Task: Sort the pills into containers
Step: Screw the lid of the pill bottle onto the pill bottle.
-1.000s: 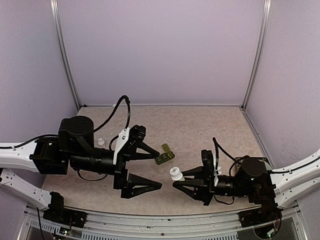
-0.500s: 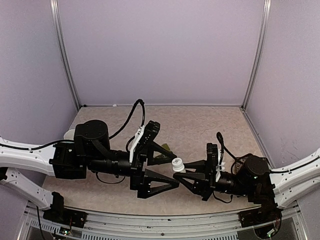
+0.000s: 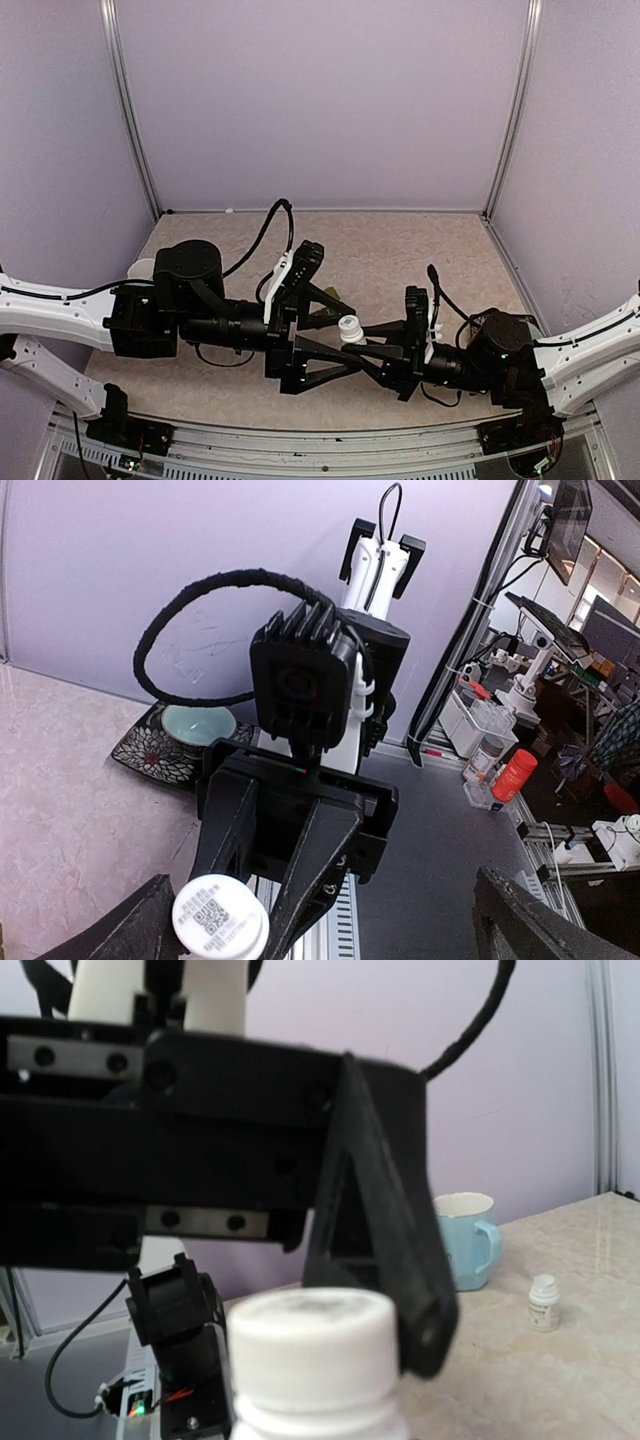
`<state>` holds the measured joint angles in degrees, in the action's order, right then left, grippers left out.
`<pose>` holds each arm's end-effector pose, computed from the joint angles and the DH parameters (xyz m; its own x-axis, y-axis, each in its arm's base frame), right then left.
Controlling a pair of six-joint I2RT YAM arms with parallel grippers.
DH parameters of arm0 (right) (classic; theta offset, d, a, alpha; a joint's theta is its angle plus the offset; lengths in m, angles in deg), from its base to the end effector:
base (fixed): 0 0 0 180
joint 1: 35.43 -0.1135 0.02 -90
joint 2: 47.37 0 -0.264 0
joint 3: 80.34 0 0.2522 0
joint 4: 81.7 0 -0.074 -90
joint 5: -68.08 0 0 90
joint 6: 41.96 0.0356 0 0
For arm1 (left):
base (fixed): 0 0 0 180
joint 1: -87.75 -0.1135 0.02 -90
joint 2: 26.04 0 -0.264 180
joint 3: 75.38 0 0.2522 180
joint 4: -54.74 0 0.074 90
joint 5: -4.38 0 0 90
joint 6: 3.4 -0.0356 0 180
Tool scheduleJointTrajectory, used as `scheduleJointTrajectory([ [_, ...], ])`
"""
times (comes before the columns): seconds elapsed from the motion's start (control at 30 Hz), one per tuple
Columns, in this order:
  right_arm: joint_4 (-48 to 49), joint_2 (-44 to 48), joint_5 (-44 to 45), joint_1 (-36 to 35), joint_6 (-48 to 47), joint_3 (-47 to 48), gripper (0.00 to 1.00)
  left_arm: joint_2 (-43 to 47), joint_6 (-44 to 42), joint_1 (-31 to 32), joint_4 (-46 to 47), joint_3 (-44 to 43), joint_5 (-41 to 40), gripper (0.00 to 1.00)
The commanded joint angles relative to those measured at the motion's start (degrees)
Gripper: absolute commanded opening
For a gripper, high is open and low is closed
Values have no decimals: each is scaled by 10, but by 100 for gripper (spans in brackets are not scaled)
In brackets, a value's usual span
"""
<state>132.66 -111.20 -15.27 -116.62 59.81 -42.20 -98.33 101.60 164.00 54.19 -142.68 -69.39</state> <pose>0.0407 0.2355 0.2576 -0.1740 0.1999 -0.9642 -0.9485 0.2293 0.2187 0.0613 -0.2924 0.3326 -0.2807 0.1014 -0.9544 0.9588 -0.0163 -0.2837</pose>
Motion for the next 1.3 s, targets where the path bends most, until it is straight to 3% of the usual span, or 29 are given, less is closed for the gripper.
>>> scheduleJointTrajectory([
  [0.0, 9, -9, 4, 5, 11, 14, 16, 2, -17, -2, -1, -20, -15, 99],
  [0.5, -20, -29, 40, 6, 22, 29, 16, -5, -24, 5, -9, -27, 0, 99],
  [1.27, -6, -94, 2, 12, 26, 71, 16, -42, -24, 41, 7, -48, 26, 99],
])
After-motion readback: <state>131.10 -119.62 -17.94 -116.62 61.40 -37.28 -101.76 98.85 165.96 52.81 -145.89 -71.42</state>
